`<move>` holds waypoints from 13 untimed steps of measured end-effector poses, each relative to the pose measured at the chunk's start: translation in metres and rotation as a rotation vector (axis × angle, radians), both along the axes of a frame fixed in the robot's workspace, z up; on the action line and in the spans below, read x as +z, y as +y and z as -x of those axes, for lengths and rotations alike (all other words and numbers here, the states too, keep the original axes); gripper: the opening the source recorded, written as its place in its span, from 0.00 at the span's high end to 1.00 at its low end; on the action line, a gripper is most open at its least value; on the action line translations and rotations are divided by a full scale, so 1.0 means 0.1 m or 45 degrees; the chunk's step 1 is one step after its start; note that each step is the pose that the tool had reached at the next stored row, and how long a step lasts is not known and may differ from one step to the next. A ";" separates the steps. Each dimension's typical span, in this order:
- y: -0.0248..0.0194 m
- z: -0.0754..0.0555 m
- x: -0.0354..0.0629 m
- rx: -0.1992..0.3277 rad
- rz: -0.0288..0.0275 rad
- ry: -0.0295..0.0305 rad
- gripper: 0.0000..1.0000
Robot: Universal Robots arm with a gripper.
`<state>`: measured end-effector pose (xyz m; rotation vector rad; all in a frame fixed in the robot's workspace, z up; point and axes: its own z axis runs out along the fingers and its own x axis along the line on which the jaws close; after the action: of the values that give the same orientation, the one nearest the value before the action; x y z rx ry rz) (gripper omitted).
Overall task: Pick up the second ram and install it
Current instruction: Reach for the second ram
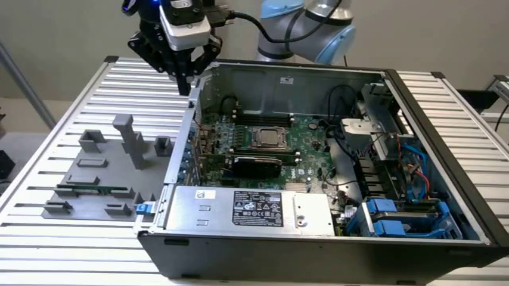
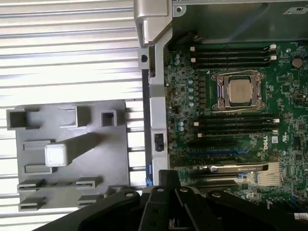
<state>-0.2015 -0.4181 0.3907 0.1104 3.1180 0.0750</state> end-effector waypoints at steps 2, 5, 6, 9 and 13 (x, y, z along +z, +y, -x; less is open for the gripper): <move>-0.020 0.09 -0.011 0.000 0.0001 0.0001 0.89; -0.050 0.23 -0.028 0.000 0.0000 0.0000 0.89; -0.061 0.27 -0.034 0.000 0.0001 0.0000 0.89; -0.093 0.41 -0.055 0.000 0.0000 0.0000 0.89; -0.136 0.59 -0.089 0.000 0.0000 0.0000 0.89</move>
<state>-0.2606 -0.4318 0.3818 0.1106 3.1180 0.0750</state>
